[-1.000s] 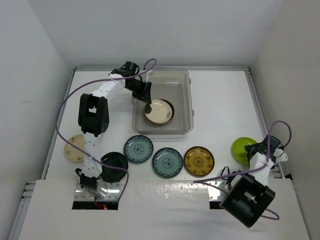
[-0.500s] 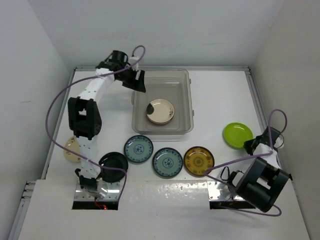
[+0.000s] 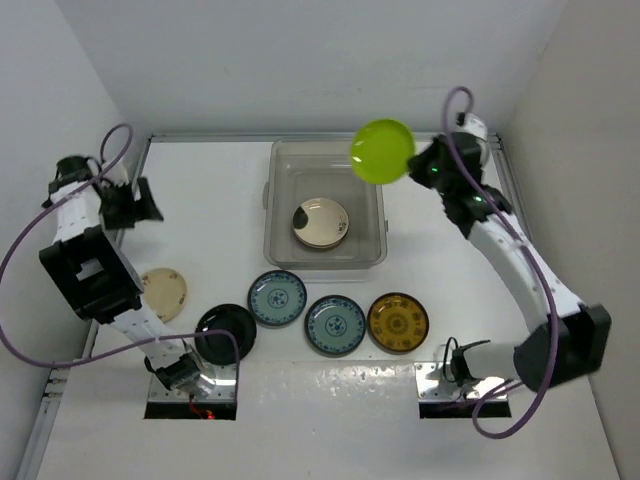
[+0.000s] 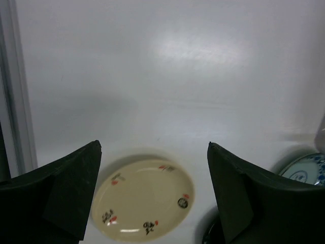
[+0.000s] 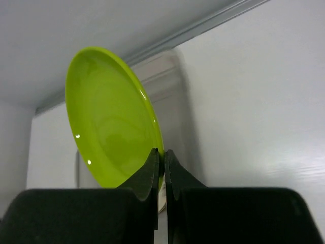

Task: Place the plates into the plastic bin on the countertop

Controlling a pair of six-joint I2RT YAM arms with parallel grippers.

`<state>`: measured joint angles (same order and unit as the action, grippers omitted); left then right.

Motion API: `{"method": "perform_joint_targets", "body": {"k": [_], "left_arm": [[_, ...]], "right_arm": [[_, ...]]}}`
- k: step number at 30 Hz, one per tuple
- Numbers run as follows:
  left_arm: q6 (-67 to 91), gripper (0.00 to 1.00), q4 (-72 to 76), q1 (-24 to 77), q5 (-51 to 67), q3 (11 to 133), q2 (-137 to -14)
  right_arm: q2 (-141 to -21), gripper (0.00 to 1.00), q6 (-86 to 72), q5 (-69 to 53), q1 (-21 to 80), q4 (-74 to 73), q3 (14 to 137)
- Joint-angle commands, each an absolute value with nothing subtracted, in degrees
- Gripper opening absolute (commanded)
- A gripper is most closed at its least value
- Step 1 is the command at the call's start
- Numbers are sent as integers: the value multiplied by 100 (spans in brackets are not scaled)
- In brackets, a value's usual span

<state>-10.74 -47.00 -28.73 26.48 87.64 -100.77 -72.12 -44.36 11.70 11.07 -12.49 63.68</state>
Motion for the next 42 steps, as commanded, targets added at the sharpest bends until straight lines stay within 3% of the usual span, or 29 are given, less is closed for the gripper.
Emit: {"method": "perform_joint_targets", "body": {"k": [1,7,13,15,19,21,22,24,27,28,30,31,37,42], "left_arm": [[-1572,86,-4983,-3531,2435,8098,-9792],[-2240,86,-4983,-4789,2321,7270,-9606],[-2794,86,-4983,-5370,2320,6733,-9606],[-2961,86,-4983,-5432,2373,6470,-9659],[-3050,84,-4931,-5432,2426,6196,-9887],[-3050,82,-4835,-5484,2356,6047,-10001],[-3050,78,-4782,-5484,2355,6047,-10072],[-2998,74,-4702,-5484,2241,5994,-10248],[-3059,56,-4632,-5484,2241,5941,-10510],[-3059,40,-4632,-5484,2311,5941,-10573],[-3059,20,-4684,-5484,2460,5941,-10757],[-3059,0,-4737,-5484,2513,6046,-10758],[-2787,0,-5422,-5484,3697,7448,-10355],[-1919,0,-5503,-4599,4244,8927,-9537]], "right_arm": [[-8363,0,-4026,1275,1959,-1274,7072],[-10156,0,-4157,590,2610,-1687,8076],[-10924,0,-4104,185,2698,-2135,8560],[-11100,15,-4017,132,2698,-2206,8525],[-11452,64,-3868,-193,2646,-2583,8902],[-11575,74,-3683,-185,2654,-2908,9183],[-11593,79,-3622,-176,2663,-3005,9219],[-11453,81,-3446,-115,2689,-3085,9264],[-11006,83,-3436,-62,2646,-3068,9142],[-10891,83,-3471,-62,2628,-3050,9088],[-10418,85,-3629,-96,2479,-2953,8772],[-10276,86,-3665,-166,2313,-2918,8519],[-8083,93,-4227,-685,1049,-2847,6691],[-6674,93,-4623,-493,-385,-3593,4722]]}}
